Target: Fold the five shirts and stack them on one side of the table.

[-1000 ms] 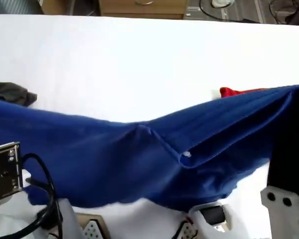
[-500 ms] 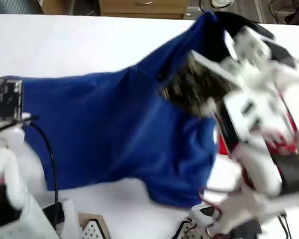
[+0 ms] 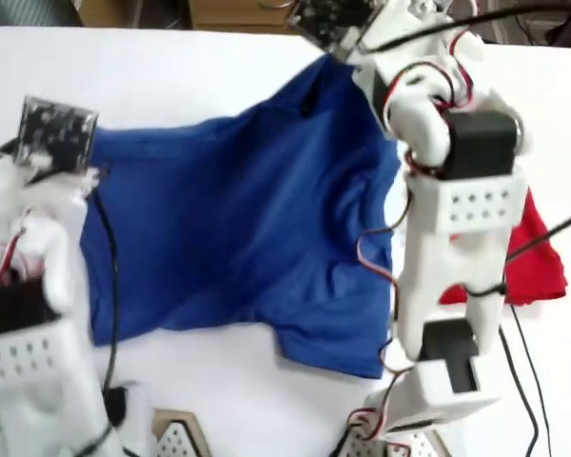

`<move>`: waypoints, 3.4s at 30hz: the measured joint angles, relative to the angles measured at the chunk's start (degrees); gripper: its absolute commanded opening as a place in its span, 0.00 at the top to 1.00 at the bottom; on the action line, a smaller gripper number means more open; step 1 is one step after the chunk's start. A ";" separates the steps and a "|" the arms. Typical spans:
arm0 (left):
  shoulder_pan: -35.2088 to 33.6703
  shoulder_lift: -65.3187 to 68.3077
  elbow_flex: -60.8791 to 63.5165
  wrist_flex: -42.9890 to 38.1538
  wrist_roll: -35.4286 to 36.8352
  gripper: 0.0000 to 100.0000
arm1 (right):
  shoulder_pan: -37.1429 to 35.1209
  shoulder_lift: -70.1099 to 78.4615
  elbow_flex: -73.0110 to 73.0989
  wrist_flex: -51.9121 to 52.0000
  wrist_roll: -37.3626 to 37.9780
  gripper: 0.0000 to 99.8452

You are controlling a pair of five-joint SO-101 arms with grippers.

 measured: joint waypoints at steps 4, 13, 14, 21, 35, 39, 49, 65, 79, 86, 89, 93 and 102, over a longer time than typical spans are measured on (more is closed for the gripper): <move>0.00 11.25 -3.34 -0.44 0.00 0.97 | 0.35 3.34 0.00 0.09 -1.41 0.98; 0.00 35.43 -22.68 14.07 -0.70 0.97 | 0.35 7.91 0.09 10.11 -5.27 0.98; 0.00 36.92 -24.62 16.88 -1.49 0.97 | 0.35 7.91 0.09 11.52 -5.27 0.98; 0.00 38.86 -36.66 32.44 -5.36 0.97 | 1.76 7.91 -2.99 15.38 -5.19 0.98; 0.00 39.30 -41.67 48.26 -10.99 0.97 | 2.99 -5.10 4.57 17.93 -8.35 0.98; -0.09 39.30 -40.00 48.97 -11.60 0.97 | 2.99 -13.98 18.29 17.93 -8.35 0.98; -3.69 39.30 -29.45 48.97 -18.64 0.97 | 2.99 -30.24 45.98 17.76 -8.35 0.98; -7.91 39.38 -11.25 43.34 -24.62 0.97 | 3.43 -50.81 85.63 4.40 -6.77 0.98; -7.74 41.58 -4.22 33.49 -24.62 0.97 | 12.40 -52.48 103.47 -8.44 -2.29 0.98; -6.24 49.23 -3.08 30.15 -23.74 0.97 | 12.48 -52.57 105.58 -10.02 -2.11 0.98; -5.98 49.93 -3.08 29.27 -23.38 0.97 | 12.48 -52.92 105.58 -10.02 -2.11 0.98; -5.63 49.93 -4.66 29.98 -23.38 0.97 | 12.48 -53.01 103.38 -10.02 -2.11 0.98; -5.54 50.37 -30.95 39.56 -16.35 0.97 | 9.93 -47.38 83.96 -17.41 -3.16 0.98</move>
